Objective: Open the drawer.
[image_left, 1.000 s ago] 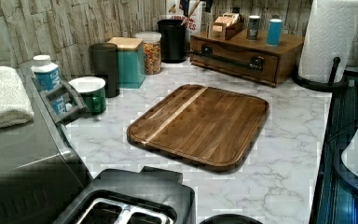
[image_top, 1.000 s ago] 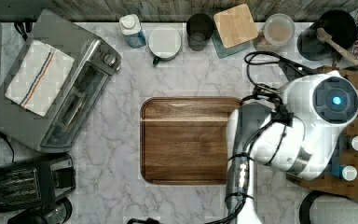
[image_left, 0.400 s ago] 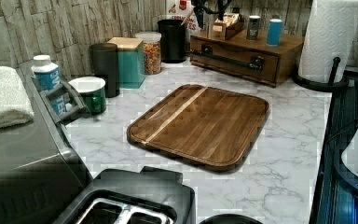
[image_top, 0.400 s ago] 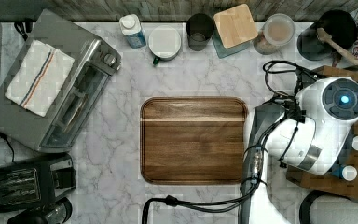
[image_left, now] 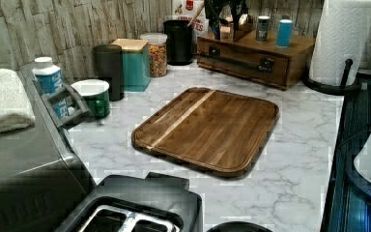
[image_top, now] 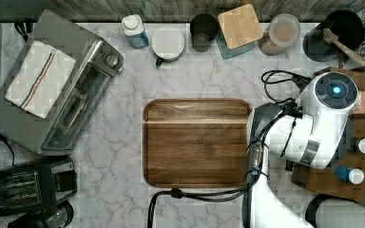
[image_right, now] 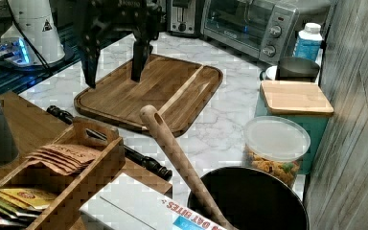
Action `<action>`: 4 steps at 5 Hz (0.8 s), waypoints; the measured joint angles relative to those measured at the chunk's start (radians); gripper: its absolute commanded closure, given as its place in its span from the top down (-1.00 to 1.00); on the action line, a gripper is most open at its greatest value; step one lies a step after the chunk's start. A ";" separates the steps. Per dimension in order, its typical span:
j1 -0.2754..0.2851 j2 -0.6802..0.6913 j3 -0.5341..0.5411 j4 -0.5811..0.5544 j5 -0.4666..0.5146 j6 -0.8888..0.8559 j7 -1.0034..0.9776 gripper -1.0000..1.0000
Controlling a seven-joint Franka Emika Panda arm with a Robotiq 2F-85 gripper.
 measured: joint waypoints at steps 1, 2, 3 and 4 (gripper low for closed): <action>0.000 0.053 0.000 0.015 0.002 0.024 -0.051 1.00; -0.002 0.080 0.000 0.006 0.005 0.105 -0.051 1.00; -0.003 0.091 0.003 0.005 0.010 0.157 -0.051 1.00; 0.003 0.094 -0.011 0.004 0.031 0.200 -0.051 1.00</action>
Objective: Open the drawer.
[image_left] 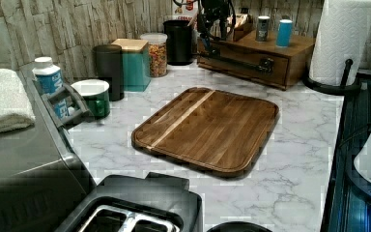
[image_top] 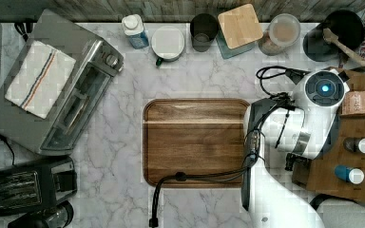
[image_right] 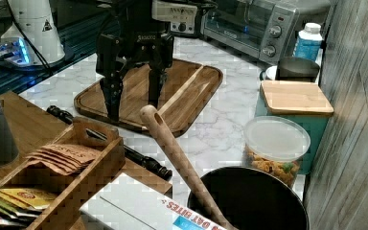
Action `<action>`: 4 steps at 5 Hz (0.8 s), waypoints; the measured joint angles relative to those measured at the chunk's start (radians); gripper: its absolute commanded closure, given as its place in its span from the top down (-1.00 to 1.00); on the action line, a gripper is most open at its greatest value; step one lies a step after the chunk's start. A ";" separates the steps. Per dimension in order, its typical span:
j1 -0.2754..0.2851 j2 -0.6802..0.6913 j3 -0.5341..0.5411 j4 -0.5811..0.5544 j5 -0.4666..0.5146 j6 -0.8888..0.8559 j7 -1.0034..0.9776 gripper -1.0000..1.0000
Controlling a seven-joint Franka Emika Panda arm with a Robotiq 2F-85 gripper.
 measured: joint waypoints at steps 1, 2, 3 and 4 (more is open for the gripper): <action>-0.009 0.003 -0.008 -0.001 0.028 0.027 0.002 1.00; -0.019 0.005 -0.010 -0.001 0.085 -0.001 0.002 1.00; -0.023 0.017 -0.010 -0.006 0.134 0.023 0.002 1.00; -0.023 0.036 -0.010 -0.015 0.143 0.065 0.002 1.00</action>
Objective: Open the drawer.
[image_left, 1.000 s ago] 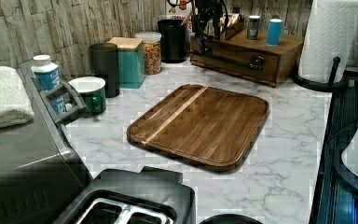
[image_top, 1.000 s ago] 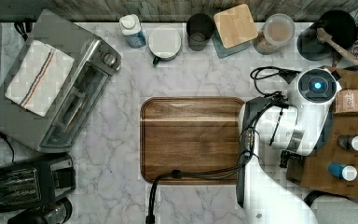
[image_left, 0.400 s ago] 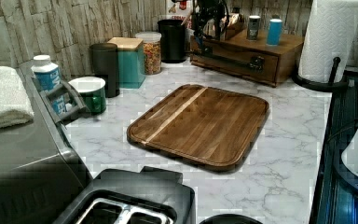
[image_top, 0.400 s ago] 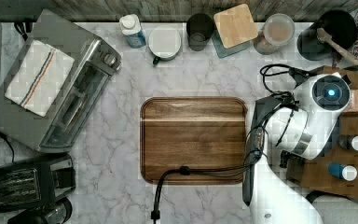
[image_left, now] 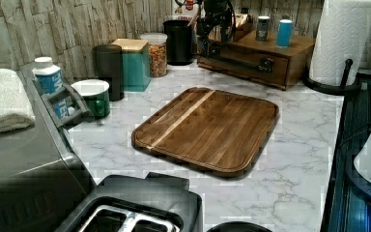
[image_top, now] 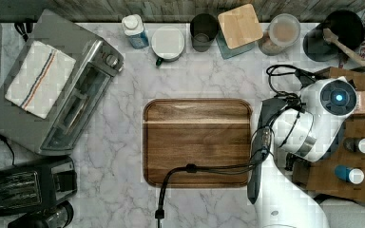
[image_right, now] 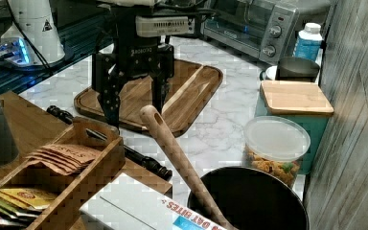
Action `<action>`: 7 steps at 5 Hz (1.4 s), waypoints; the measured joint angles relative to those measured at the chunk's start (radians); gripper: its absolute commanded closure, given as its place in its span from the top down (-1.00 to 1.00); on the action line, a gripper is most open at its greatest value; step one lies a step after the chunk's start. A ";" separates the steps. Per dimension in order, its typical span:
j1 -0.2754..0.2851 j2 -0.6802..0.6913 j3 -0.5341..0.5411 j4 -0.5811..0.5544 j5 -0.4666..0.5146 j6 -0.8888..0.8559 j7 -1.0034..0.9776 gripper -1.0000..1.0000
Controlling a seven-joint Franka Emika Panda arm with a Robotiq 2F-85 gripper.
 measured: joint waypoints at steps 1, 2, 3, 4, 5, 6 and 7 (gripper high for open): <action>0.002 0.013 0.000 -0.018 -0.002 -0.034 0.000 1.00; 0.001 0.022 -0.003 -0.035 -0.024 -0.055 -0.001 1.00; -0.013 0.029 -0.004 -0.035 -0.024 -0.053 -0.012 1.00; -0.023 0.043 -0.020 -0.035 -0.024 -0.051 -0.017 1.00; -0.037 0.051 -0.008 -0.031 -0.017 -0.050 -0.028 1.00; -0.046 0.062 0.001 -0.042 0.003 0.006 -0.028 1.00; -0.059 0.064 0.022 -0.048 0.093 0.024 -0.028 1.00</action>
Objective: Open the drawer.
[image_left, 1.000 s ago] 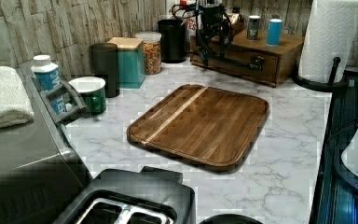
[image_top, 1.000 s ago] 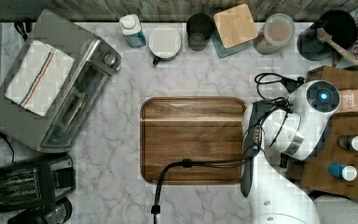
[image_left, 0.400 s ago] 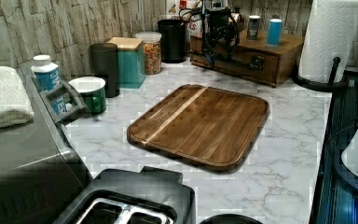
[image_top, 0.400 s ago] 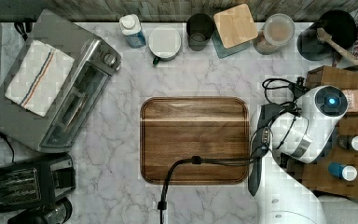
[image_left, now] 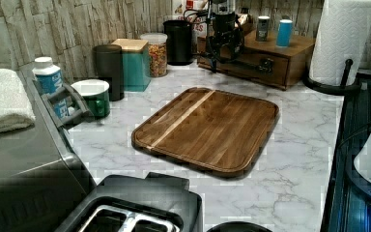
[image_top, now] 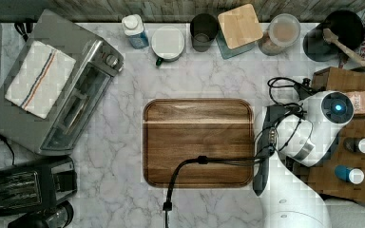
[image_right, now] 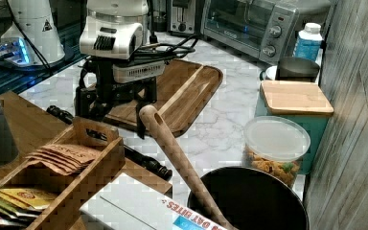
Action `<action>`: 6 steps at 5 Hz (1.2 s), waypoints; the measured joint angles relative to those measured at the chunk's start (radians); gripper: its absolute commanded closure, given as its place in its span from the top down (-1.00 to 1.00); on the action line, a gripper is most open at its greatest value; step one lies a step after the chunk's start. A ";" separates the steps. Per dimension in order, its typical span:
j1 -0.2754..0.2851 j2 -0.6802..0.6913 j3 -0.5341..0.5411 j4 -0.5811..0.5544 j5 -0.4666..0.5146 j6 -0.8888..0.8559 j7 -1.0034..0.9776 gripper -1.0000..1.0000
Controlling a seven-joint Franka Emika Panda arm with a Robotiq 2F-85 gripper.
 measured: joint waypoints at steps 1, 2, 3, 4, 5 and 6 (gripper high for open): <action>-0.006 -0.006 -0.001 -0.003 0.002 -0.001 0.004 1.00; 0.003 -0.014 -0.004 -0.012 0.002 0.000 0.020 1.00; 0.012 -0.027 0.007 -0.025 0.031 0.000 0.055 1.00; 0.041 -0.039 0.023 -0.043 0.048 0.008 0.192 1.00; 0.074 -0.043 0.062 -0.041 0.082 -0.016 0.305 1.00; 0.134 -0.054 0.098 -0.043 0.083 -0.033 0.466 1.00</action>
